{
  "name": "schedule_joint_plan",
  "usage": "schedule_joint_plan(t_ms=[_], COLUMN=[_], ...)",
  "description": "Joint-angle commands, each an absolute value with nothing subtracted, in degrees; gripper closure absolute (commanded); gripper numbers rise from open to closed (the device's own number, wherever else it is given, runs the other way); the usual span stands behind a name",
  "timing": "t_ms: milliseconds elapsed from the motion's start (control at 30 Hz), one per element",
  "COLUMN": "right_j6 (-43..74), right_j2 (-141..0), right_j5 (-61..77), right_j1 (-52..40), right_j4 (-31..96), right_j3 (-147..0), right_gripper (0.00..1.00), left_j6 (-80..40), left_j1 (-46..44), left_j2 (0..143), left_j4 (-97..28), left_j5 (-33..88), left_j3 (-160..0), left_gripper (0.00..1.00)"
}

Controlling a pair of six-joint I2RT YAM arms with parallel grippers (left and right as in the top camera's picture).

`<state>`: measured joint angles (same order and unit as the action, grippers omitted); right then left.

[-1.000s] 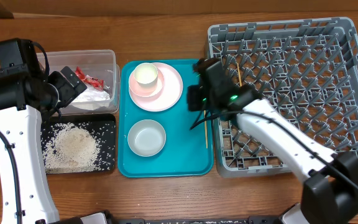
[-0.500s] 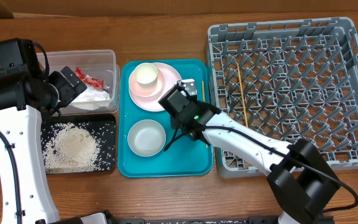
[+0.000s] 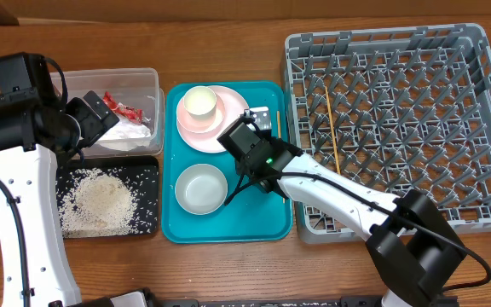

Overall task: Sort waste into correct bins and load items into the dishwasher
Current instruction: 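Return the right gripper to the teal tray and grasp the second chopstick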

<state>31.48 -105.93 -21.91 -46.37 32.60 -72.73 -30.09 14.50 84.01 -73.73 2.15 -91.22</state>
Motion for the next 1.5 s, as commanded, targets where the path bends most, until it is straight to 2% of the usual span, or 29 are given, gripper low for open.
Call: schedule_joint_plan(t_ms=[0, 300, 633, 833, 933, 1133, 1300, 1467], right_j6=[31.8, 31.8, 31.8, 31.8, 31.8, 31.8, 31.8, 31.8], right_j2=[-106.2, -107.0, -107.6, -109.6, -111.8, -112.9, -112.9, -112.5], right_j5=[-24.0, -25.1, -25.1, -25.1, -25.1, -25.3, -25.3, -25.5], right_j1=[-46.2, -45.5, -44.0, -43.8, -43.4, -42.3, -42.4, -42.4], right_j4=[32.6, 31.4, 23.7, 23.6, 22.9, 23.2, 23.3, 26.7], right_j3=[-72.6, -70.2, -64.0, -64.0, -64.0, -64.0, -64.5, -67.0], right_gripper=[0.95, 0.95, 0.75, 0.73, 0.67, 0.66, 0.61, 0.59], left_j6=[-30.2, -30.2, -30.2, -30.2, -30.2, -30.2, -30.2, -30.2], left_j1=[14.6, 14.6, 14.6, 14.6, 14.6, 14.6, 14.6, 14.6], left_j2=[84.3, 84.3, 84.3, 84.3, 84.3, 84.3, 84.3, 84.3], left_j4=[-73.7, -73.7, -73.7, -73.7, -73.7, -73.7, -73.7, -73.7], left_j5=[2.4, 2.4, 2.4, 2.4, 2.4, 2.4, 2.4, 2.4], left_j3=[-91.0, -91.0, -91.0, -91.0, -91.0, -91.0, -91.0, -91.0], left_gripper=[0.0, 0.0, 0.0, 0.0, 0.0, 0.0, 0.0, 0.0])
